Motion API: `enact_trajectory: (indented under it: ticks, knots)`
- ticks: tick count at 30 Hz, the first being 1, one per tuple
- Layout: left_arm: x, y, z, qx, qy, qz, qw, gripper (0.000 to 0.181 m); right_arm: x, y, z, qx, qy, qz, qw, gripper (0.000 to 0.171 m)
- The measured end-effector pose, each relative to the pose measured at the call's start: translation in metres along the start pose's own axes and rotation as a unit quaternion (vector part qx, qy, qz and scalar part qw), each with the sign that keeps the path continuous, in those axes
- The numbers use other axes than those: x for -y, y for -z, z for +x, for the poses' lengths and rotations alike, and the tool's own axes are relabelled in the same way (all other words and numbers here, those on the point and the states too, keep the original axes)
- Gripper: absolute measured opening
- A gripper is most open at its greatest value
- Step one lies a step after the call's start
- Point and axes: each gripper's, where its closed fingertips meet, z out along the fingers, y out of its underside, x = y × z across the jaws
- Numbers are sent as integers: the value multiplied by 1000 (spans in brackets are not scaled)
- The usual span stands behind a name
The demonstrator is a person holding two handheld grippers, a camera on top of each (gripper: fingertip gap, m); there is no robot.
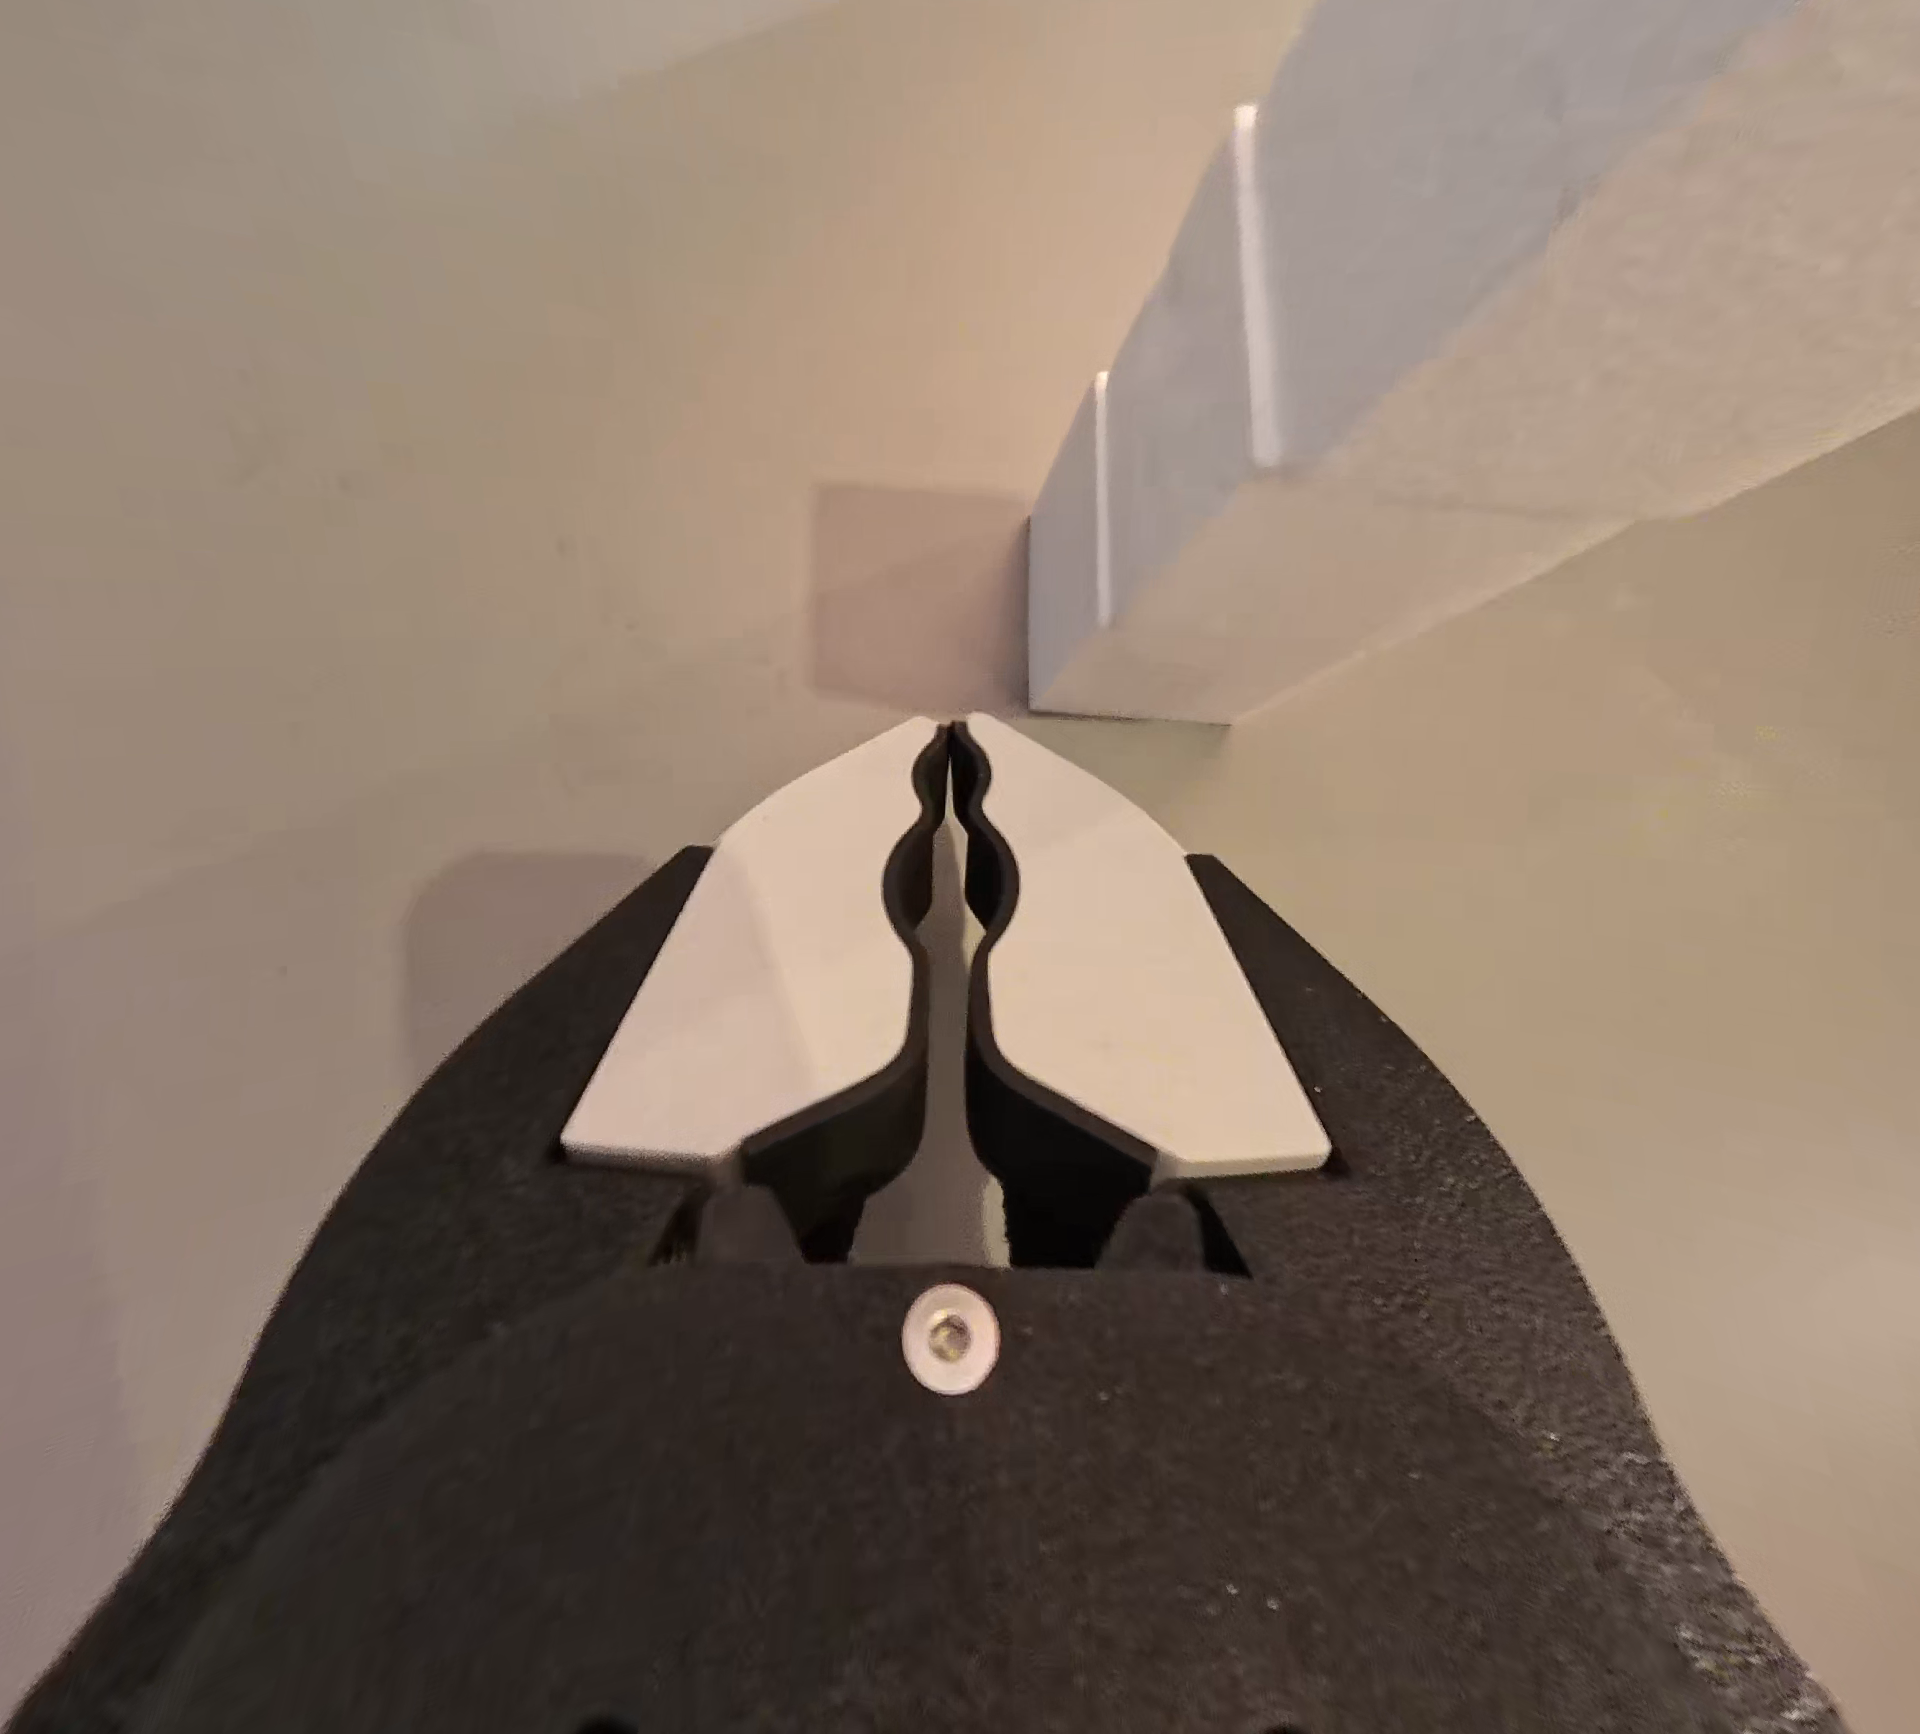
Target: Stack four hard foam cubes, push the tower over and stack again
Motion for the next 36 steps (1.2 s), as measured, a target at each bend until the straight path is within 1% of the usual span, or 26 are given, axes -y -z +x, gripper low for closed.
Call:
enact_trajectory:
  ticks: [2, 4, 6, 8, 11, 15, 19, 21, 23, 25, 28, 30, 32, 33, 35, 36]
  knots:
    - [4, -4, 4, 7, -7, 1, 1000, 0, -12, 1, 11, -19, -15, 23, 999, 43]
    - [10, -6, 6, 24, -20, 0, 1000, 0, -23, -1, 12, -6, -39, 23, 999, 37]
    - [20, -7, 11, 36, -31, 2, 999, 0, -23, 0, 11, 5, -53, 20, 998, 43]
    - [31, -9, 17, 47, -47, 3, 998, 0, -18, 2, 9, 6, -41, 34, 999, 44]
    - [49, -11, 31, 63, -76, 9, 995, 0, -18, 4, 3, 24, -54, 35, 998, 45]
    - [68, -19, 64, 44, -99, 15, 994, 0, -17, 10, 2, 28, -58, 40, 997, 45]
    - [77, -24, 93, 34, -131, 20, 991, 1, -19, 13, 9, 27, -81, 44, 995, 46]
    - [78, -22, 96, 33, -136, 28, 990, 7, -21, 16, 17, 12, -86, 45, 995, 47]
    - [78, -18, 95, 22, -130, 39, 991, 21, -19, 22, 26, 1, -94, 55, 994, 49]
    - [77, -14, 93, 0, -129, 55, 990, 32, -17, 28, 32, 5, -109, 69, 992, 50]
    - [84, -11, 89, -33, -160, 95, 982, 57, -16, 37, 42, 4, -126, 80, 989, 56]
    - [86, -15, 87, -54, -185, 106, 975, 62, -15, 52, 54, -17, -128, 91, 988, 60]
    - [81, -23, 86, -75, -193, 84, 975, 69, -14, 74, 58, -17, -142, 117, 983, 60]
    - [80, -27, 87, -80, -193, 80, 975, 69, -17, 84, 57, -12, -156, 120, 980, 60]
    - [77, -38, 88, -80, -173, 76, 979, 71, -29, 102, 48, 0, -172, 114, 979, 63]
    - [75, -43, 90, -80, -152, 74, 982, 78, -35, 109, 42, 0, -170, 111, 979, 65]
